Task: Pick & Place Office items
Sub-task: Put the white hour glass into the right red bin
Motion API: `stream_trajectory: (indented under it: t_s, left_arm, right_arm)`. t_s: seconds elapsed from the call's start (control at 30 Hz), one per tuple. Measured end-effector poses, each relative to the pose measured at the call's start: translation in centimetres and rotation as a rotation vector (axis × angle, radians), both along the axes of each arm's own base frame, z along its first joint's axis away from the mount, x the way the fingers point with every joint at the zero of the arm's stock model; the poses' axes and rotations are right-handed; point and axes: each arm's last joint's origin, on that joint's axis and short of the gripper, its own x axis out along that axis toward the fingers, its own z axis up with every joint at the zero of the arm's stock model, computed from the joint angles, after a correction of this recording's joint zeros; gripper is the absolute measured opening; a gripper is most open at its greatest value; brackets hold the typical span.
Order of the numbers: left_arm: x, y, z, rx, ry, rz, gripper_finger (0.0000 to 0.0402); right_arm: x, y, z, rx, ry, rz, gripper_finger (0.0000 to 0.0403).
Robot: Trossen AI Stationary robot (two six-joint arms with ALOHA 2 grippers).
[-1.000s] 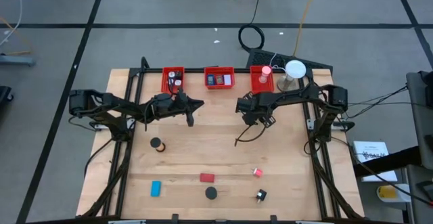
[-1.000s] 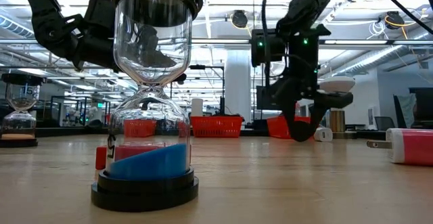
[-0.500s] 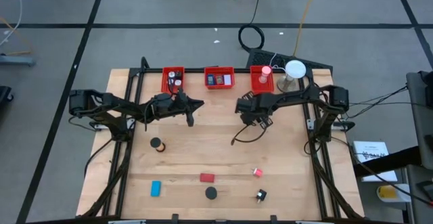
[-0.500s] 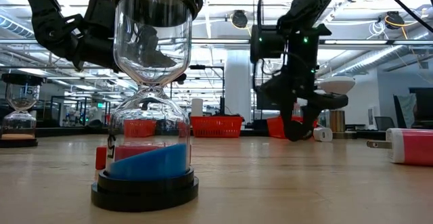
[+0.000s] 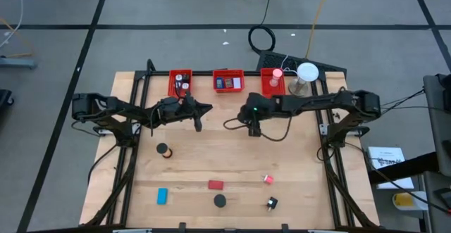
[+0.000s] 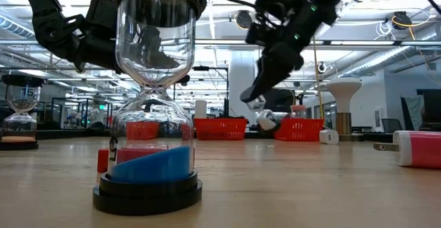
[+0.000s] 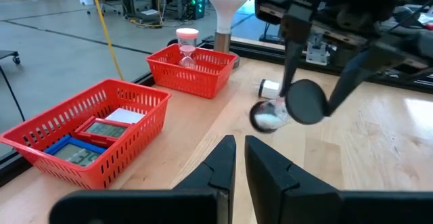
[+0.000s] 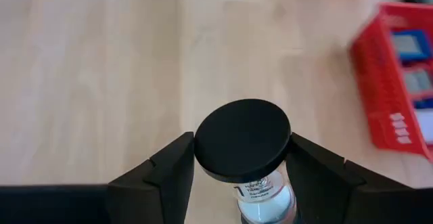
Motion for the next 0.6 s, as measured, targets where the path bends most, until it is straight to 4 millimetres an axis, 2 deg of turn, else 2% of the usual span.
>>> stream_trajectory:
  t_s: [0.2,0.3,0.37,0.6]
  left_arm:
    - [0.0,0.0,0.0,0.000,0.000,0.000,0.0037]
    - [0.0,0.0,0.0,0.000,0.000,0.000,0.0037]
    - [0.0,0.0,0.0,0.000,0.000,0.000,0.0037]
    - [0.0,0.0,0.0,0.000,0.000,0.000,0.0037]
  right_arm:
    - [-1.7,0.4,-3.1,0.093,-0.337,-0.180,0.0200]
    - [-3.1,0.4,-5.0,0.119,-0.451,-0.267,0.0200]
    - [-3.9,0.5,-5.6,0.137,-0.516,-0.313,0.0200]
    - [-5.0,0.6,-6.6,0.197,-0.550,-0.389,0.0209]
